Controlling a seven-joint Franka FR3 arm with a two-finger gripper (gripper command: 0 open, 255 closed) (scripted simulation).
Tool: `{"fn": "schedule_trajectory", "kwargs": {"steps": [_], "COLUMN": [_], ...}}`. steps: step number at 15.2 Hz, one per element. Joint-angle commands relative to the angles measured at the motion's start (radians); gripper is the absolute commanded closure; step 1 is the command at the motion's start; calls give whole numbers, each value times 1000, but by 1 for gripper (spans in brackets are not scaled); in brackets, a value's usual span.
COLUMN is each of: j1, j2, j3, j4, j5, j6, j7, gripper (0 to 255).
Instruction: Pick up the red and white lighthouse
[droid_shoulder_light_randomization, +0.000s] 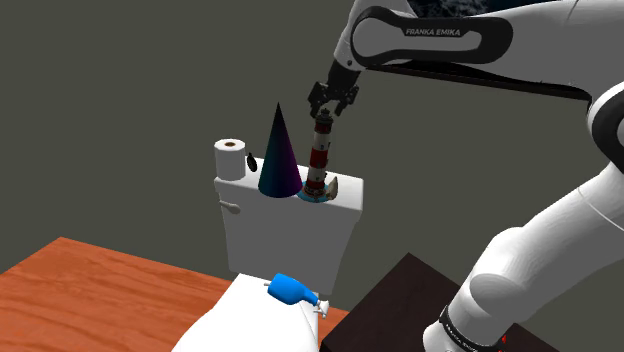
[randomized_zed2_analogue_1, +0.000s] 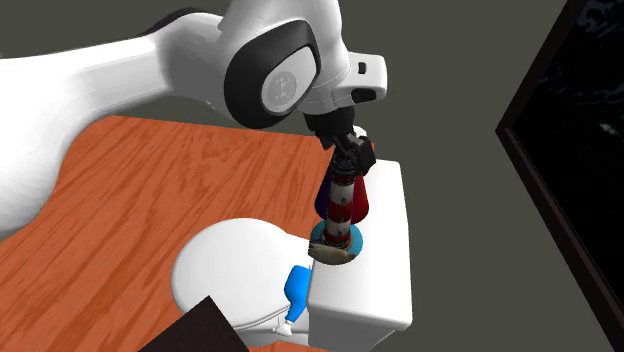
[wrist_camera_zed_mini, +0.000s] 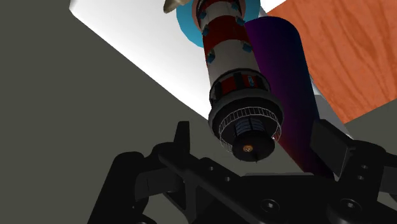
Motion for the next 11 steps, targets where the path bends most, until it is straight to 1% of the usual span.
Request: {"fn": "schedule_trajectory", "kwargs": {"steps": [1, 3, 4, 11], "j1": [0, 0, 0, 1], "j2": [-5, -6, -7, -8], "j3": [0, 0, 0, 1], "j4": [-30, -39, -42, -43], "j5": [0, 0, 0, 0], "j6": [26, 34, 35, 36], "j7": [1, 1, 2, 2], "gripper": [0, 0, 255, 255]}}
